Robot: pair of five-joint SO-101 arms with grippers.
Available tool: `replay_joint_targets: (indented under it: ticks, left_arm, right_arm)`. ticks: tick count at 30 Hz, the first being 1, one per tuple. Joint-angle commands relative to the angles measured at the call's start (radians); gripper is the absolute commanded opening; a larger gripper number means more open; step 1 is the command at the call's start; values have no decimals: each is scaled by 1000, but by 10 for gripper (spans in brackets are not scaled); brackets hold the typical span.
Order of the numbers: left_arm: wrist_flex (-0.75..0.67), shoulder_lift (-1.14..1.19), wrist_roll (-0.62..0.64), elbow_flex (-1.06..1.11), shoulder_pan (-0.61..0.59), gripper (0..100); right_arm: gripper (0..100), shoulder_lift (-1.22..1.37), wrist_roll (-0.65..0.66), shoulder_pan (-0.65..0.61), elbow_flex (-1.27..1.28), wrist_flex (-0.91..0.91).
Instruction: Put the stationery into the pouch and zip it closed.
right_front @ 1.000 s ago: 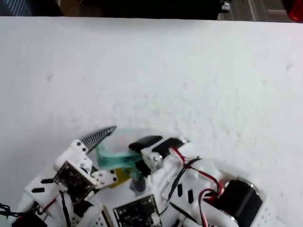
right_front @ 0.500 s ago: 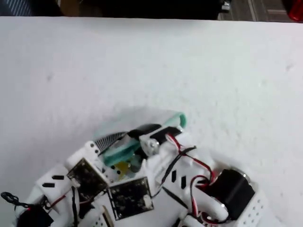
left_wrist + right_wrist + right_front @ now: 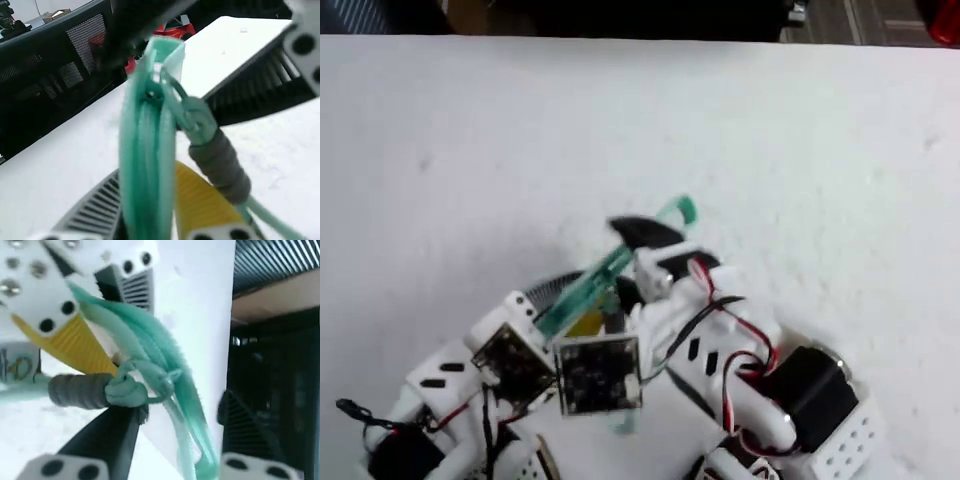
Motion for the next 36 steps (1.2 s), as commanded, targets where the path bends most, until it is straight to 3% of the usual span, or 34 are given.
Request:
replay_joint_targets:
  ticks: [1,6,11,15,20,27,33,36]
  left_arm:
    - [-170,-7,11,78,-36,23]
    - [-350,-7,11,203,-117,23]
    - [-615,-7,52,348,-217,23]
    - [-753,-7,181,440,-282,23]
    - [-730,-7,227,451,-292,23]
    - [-706,-7,227,450,-289,23]
    - [-686,-7,226,450,-288,23]
    - [-678,-7,222,448,-288,23]
  right_arm:
    - [241,2,-28,36,-15,-41]
    - [241,4,-31,116,-15,-163]
    - [241,12,-43,130,-9,-251]
    - [241,12,-241,125,-8,-271]
    - [241,12,-396,120,130,-315]
    - [241,12,-399,7,292,-349]
    - [240,13,-408,-1,330,-484]
    - [240,13,-473,-1,330,-521]
